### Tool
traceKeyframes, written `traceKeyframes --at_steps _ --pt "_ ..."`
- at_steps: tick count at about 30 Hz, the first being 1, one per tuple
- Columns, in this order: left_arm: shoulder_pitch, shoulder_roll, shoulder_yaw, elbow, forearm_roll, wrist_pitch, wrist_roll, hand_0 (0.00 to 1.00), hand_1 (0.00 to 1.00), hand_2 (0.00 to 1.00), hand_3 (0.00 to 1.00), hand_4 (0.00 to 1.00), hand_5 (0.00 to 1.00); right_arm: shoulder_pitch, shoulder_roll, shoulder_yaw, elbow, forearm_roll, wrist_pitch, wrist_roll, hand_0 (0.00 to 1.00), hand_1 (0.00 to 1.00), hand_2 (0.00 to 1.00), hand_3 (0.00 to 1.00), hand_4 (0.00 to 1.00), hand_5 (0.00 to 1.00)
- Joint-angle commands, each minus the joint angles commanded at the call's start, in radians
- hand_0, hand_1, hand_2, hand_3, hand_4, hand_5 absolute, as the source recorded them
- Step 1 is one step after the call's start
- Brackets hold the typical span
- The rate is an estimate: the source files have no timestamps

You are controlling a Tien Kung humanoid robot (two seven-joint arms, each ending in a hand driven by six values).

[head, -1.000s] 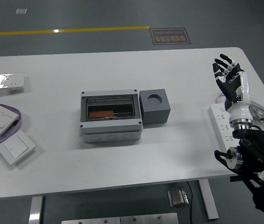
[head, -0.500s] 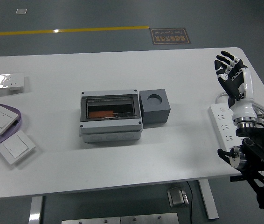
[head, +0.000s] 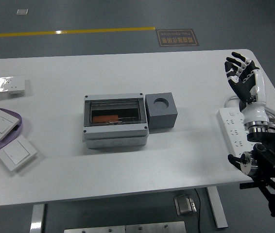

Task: Pick up the cylinder from the cube,place it in the box,flap close box

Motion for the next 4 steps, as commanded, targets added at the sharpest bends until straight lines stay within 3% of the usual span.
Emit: traceKeyframes --at_steps 4 --pt "-0.001 0.000 0.001 0.000 -0.001 0.000 0.000 0.614 0.627 0.604 0.630 0.707 0.238 0.001 0.000 0.001 0.001 -0.005 -0.001 -0.002 0.774 0.697 0.676 0.687 0.778 0.334"
